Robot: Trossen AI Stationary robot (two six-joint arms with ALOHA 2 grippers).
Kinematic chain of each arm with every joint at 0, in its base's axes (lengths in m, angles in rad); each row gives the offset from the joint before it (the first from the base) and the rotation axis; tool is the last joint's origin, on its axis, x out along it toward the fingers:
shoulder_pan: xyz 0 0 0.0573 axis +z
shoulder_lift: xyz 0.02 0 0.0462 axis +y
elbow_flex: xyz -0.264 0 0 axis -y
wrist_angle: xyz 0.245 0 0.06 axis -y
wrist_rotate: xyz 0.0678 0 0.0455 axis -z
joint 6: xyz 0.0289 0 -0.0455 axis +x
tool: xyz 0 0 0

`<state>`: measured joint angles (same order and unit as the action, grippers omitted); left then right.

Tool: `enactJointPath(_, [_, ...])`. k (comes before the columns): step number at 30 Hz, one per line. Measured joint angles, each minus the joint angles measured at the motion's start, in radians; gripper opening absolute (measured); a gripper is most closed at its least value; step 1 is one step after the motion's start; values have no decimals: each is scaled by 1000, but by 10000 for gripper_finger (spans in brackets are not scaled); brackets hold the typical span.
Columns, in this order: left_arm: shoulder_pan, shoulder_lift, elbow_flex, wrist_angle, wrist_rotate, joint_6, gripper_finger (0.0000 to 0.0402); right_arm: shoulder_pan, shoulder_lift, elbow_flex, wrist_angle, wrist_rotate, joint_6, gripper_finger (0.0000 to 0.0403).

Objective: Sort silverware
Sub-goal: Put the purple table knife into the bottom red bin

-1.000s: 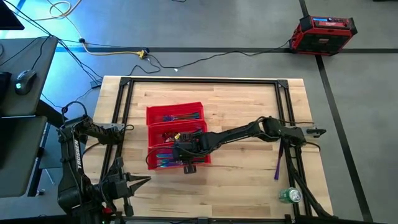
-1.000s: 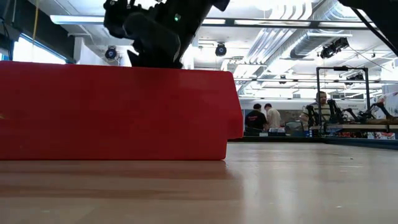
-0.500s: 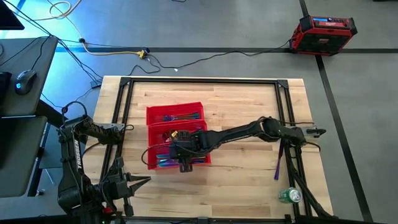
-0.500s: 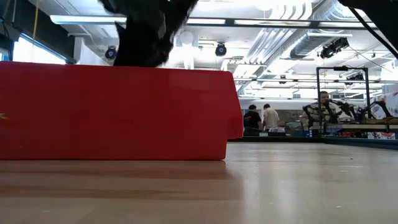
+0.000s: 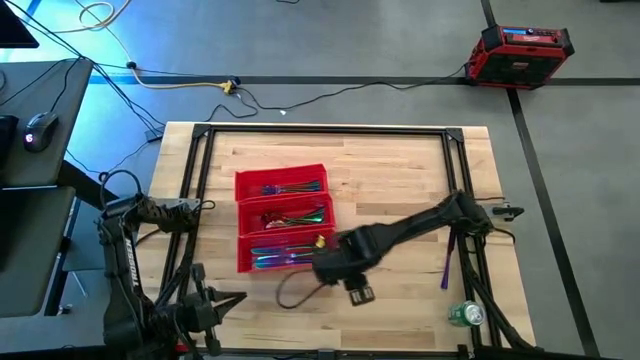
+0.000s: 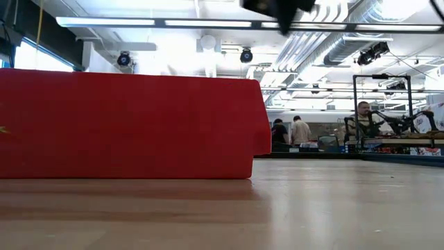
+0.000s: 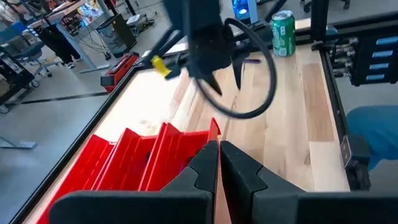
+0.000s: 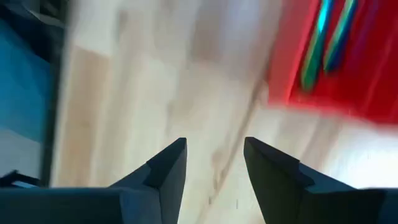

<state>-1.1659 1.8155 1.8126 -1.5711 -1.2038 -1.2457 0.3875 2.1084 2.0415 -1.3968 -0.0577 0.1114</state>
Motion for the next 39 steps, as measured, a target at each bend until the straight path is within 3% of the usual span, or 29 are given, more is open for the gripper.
enactJointPath(5, [1, 13, 0, 0, -6, -8, 0, 52, -185, -352, 7, 32, 210, 138])
enactJointPath(10, [3, 12, 0, 0, -13, -10, 0, 88, -429, -764, 101, 23, 530, 132])
enactJointPath(14, [27, 9, 0, 0, -24, -10, 0, 86, -568, -1025, 160, -70, 818, 127])
enactJointPath(17, [61, 9, 0, 0, -24, -3, 0, 92, -617, -1159, 176, -125, 939, 119])
enactJointPath(24, [160, 9, 0, 0, 20, 47, 0, 106, -619, -1329, 183, -184, 1073, 57])
enactJointPath(28, [243, 9, 0, 0, 79, 102, 0, 106, -616, -1327, 200, -179, 1093, 10])
enactJointPath(34, [396, 9, 0, 21, 164, 248, 0, 106, -615, -1336, 204, -181, 1139, 2])
enactJointPath(39, [516, 9, 0, 165, 247, 497, 0, 118, -615, -1336, 197, -210, 1202, 0])
